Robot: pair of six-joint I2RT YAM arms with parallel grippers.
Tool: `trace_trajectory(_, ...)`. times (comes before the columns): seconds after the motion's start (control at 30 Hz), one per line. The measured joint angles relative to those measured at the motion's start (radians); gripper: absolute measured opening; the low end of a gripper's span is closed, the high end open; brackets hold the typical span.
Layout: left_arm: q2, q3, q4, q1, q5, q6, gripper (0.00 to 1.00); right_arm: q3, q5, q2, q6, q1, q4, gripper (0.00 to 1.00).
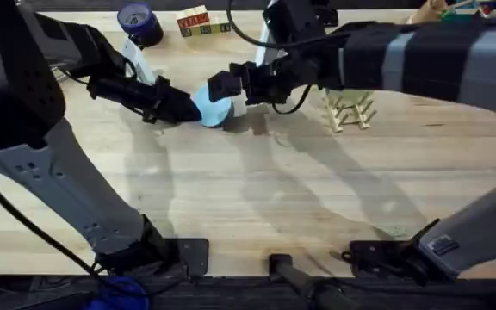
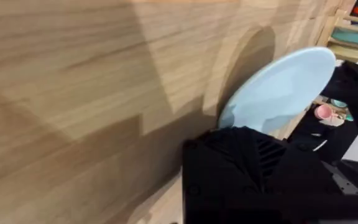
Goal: Pick up the plates from the table one by one and place each into a slot on the dish rack.
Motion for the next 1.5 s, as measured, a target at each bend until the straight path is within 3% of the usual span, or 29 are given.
trace_trajectory(0.8,0.0,0.0,0.001,0.0,0.0,0.0,0.042,0.0,0.012,0.126,0.161,0.051,0.189,0.984)
trace_trajectory(1.13,0.0,0.0,0.002,0.0,0.0,0.0,0.043,0.0,0.052,0.137,0.216,0.051,0.191,0.684)
trace_trajectory(1.33,0.0,0.0,0.002,0.0,0.0,0.0,0.043,0.0,0.063,0.141,0.22,0.051,0.191,0.429)
trace_trajectory(1.5,0.0,0.0,0.002,0.0,0.0,0.0,0.043,0.0,0.067,0.141,0.223,0.051,0.191,0.38)
